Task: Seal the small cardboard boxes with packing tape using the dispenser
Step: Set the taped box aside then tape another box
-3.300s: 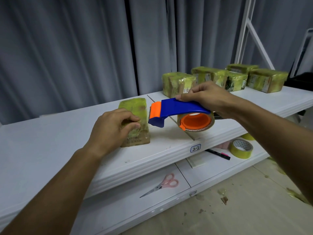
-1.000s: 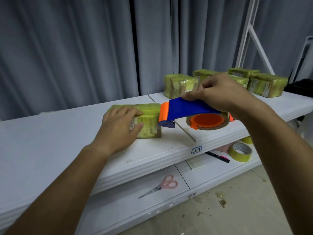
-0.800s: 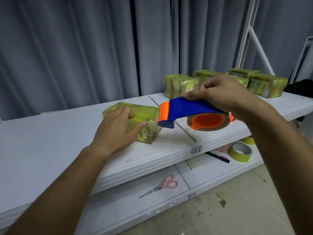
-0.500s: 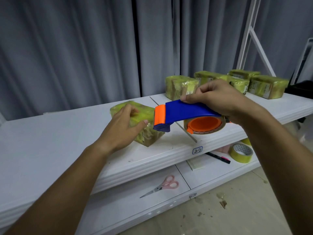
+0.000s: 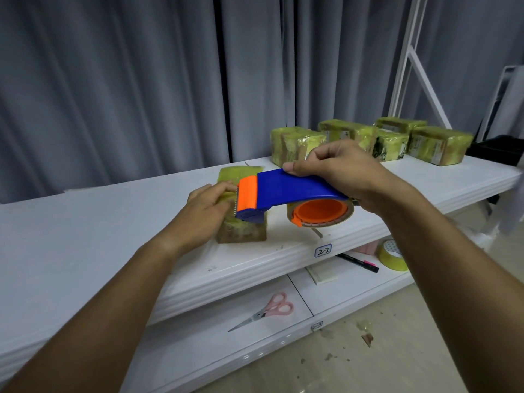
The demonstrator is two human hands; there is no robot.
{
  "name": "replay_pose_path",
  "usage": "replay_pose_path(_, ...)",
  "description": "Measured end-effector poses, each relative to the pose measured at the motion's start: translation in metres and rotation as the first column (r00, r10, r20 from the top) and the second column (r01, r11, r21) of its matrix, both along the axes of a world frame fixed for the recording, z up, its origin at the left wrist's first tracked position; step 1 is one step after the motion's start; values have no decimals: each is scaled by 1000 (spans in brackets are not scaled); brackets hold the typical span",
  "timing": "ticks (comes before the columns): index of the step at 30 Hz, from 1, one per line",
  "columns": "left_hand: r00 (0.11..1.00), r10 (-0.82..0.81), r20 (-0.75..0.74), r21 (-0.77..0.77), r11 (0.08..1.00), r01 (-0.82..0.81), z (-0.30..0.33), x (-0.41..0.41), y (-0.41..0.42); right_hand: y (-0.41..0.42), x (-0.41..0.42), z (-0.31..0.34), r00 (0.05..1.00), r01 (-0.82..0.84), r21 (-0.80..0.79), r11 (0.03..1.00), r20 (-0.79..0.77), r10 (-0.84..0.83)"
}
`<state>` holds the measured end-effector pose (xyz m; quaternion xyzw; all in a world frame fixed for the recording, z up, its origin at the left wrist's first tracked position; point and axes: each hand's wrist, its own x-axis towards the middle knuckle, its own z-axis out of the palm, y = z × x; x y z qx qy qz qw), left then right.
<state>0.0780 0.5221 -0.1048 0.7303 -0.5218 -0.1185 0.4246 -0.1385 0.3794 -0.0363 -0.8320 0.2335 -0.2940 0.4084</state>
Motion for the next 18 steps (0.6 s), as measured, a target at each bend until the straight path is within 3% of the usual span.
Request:
replay_pose_path(4,997,-4,74,-58,998,8,7,0,7,-2,2,-5,999,-13,38,999,53,11)
replay_pose_path(9,979,191,-70,-230,952,-202,34,-6,11,-2,4,-8,992,-23,107,994,124,10)
replay_pose_path(14,976,46,-214,88,996,-28,49,-14,17,0,8,-11,986,-37,121,992,165,16)
replay_pose_path(18,957,34,-286,97,995,-6,48,-15,18,1,10,-11,985,-32,102,994,174,14)
